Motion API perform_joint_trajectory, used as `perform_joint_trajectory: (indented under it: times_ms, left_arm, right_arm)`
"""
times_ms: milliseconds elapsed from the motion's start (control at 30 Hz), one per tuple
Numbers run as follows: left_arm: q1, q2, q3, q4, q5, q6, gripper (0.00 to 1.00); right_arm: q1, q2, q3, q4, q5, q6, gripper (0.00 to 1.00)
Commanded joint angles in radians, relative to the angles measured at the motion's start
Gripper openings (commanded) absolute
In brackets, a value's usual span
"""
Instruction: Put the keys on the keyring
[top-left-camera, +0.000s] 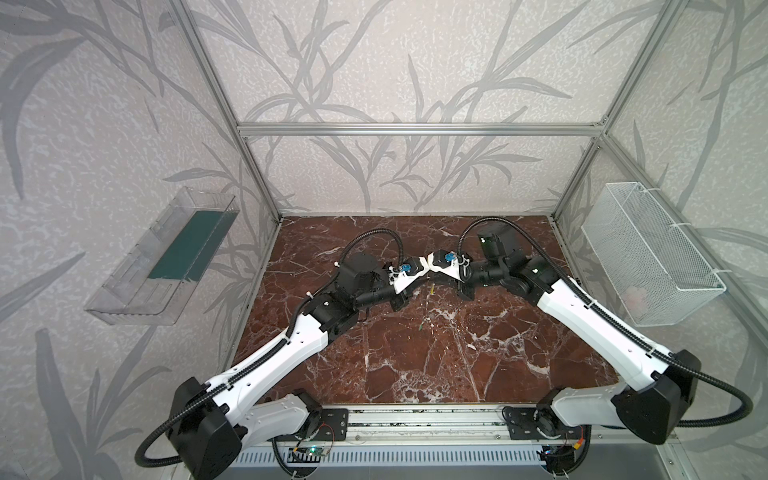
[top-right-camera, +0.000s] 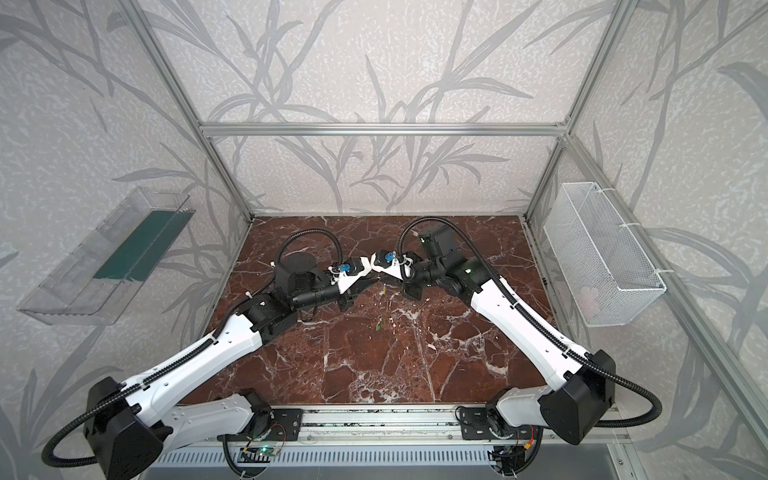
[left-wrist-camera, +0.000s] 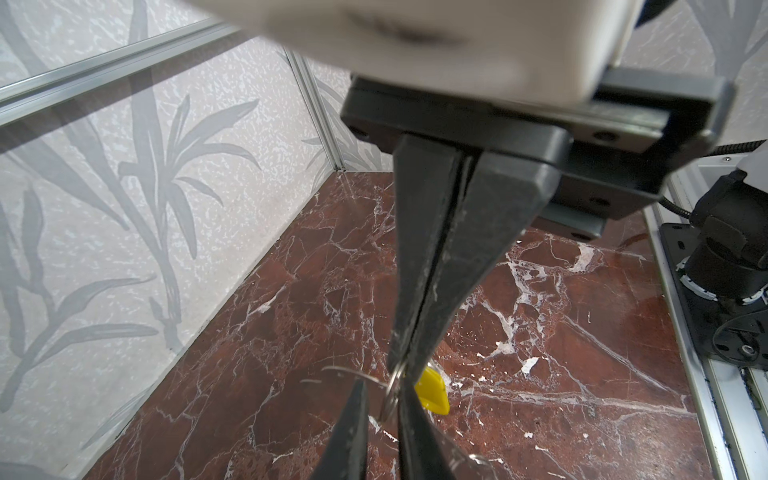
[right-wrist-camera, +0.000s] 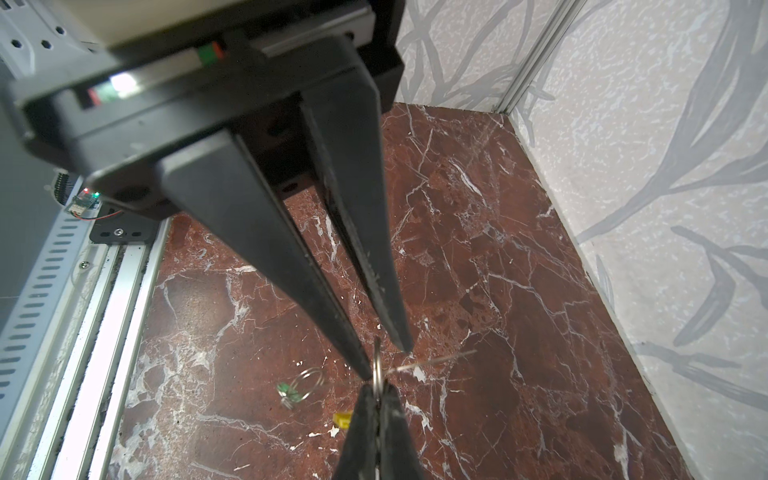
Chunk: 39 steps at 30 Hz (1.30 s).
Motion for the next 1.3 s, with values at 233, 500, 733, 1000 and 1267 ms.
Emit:
perform_joint_trajectory:
  times_ms: [233,500,733,1000,1267]
  left_arm:
    - [-0.001,0.016,0.033,0.008,0.037,0.011,0.08]
    - [-0.001,0.031,0.029,0.035,0.052,-0.009,0.00]
    - [-0.001,0.033,-0.037,0.189,0.006,-0.066,0.00]
    - [-0.001,0.035,-0.048,0.220,0.001,-0.075,0.00]
    - [0.000,0.027,-0.083,0.300,-0.020,-0.096,0.00]
  right_arm:
    - [0.003,-0.037,-0.022,0.043,-0.049,-0.009,0.00]
    - [-0.004,-0.044,-0.048,0.099,-0.017,0.050,0.00]
    - [-0.019,-0.052,-0.061,0.153,-0.008,0.119,0.00]
    - [-0.023,-0.071,-0.086,0.192,0.007,0.141,0.00]
    - [-0.034,-0.074,-0.093,0.210,0.021,0.159,0.13]
